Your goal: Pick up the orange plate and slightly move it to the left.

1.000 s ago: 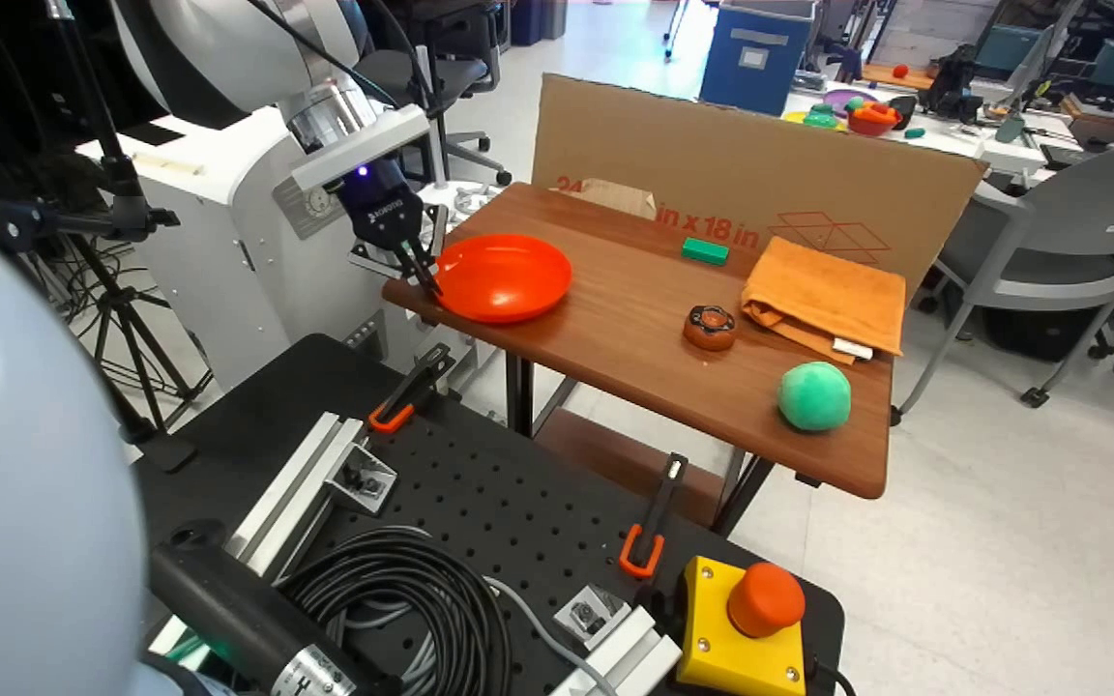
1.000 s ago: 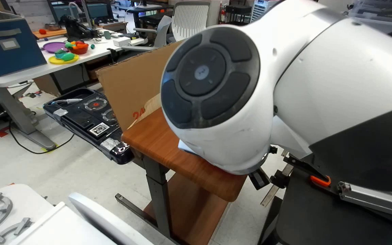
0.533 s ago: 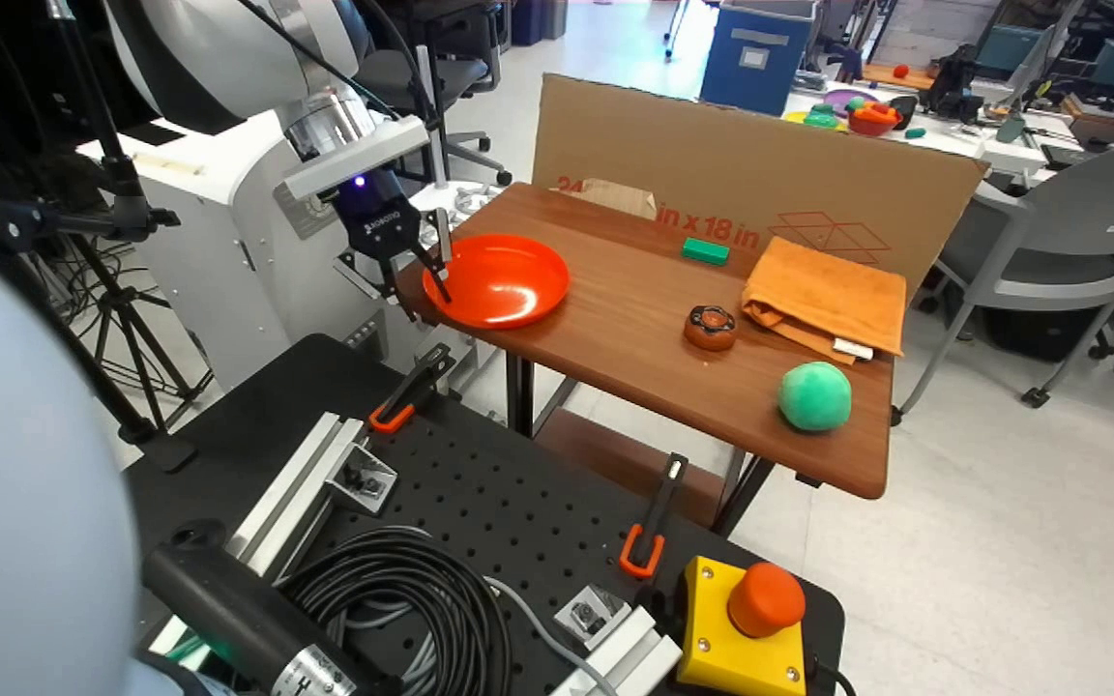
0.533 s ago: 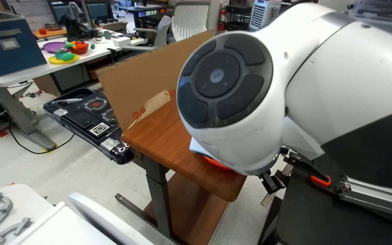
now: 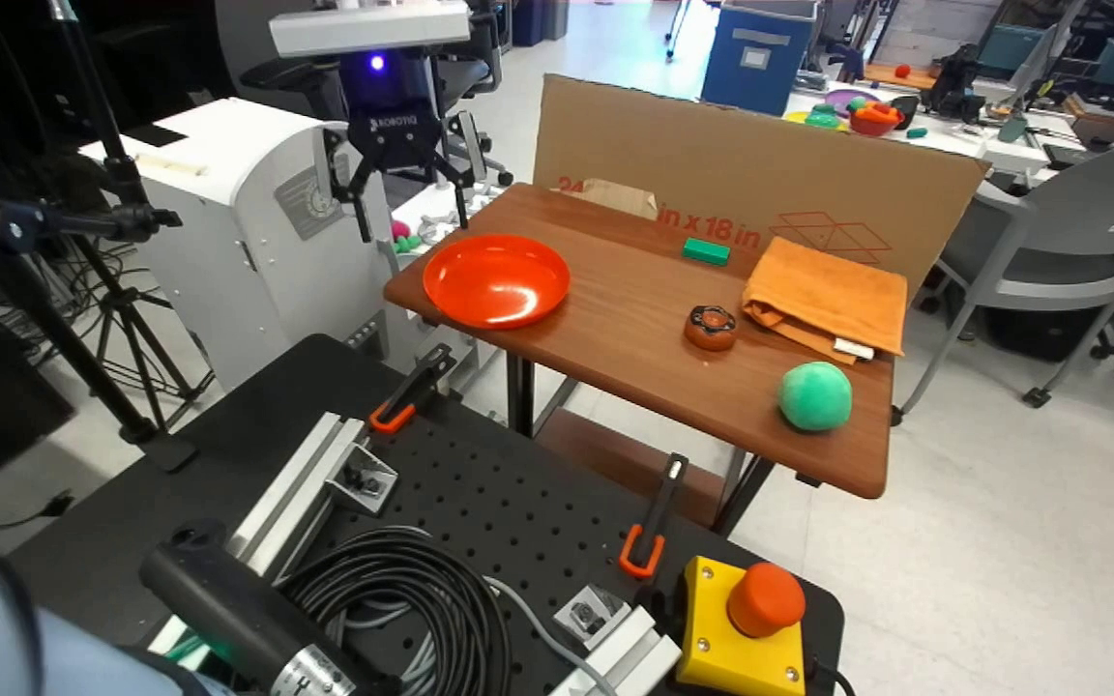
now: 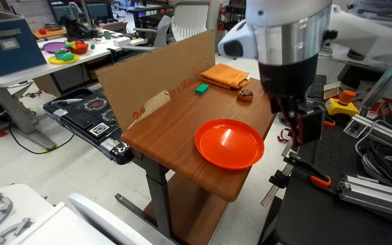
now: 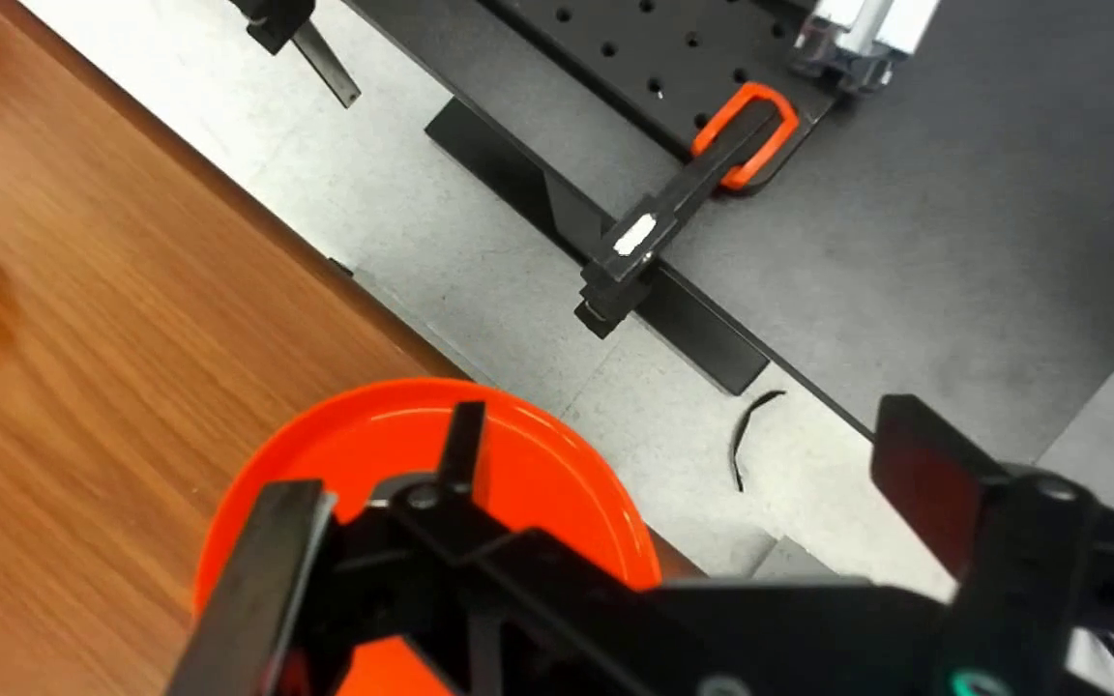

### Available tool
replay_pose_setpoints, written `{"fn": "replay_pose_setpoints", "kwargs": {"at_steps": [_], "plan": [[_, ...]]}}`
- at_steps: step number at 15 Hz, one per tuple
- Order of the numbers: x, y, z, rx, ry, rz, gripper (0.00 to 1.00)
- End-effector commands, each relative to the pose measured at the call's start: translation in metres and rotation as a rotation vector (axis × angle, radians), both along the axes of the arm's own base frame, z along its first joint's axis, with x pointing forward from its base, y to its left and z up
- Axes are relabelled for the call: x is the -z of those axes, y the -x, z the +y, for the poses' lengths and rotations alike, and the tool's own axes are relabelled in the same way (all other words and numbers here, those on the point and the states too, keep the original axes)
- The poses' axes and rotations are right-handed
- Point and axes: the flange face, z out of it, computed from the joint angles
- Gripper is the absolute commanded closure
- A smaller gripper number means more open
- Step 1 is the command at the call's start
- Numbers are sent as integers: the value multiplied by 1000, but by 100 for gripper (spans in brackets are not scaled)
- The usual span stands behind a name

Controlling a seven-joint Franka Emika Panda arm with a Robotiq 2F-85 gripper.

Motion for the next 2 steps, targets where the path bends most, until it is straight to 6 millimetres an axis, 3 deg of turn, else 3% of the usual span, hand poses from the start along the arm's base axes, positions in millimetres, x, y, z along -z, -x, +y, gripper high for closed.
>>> {"fn": "replay_pose_setpoints", "kwargs": {"at_steps": [1, 2], "plan": [[-11, -1, -8, 16, -12, -6, 0], [-17, 1, -13, 24, -16, -11, 0]]}}
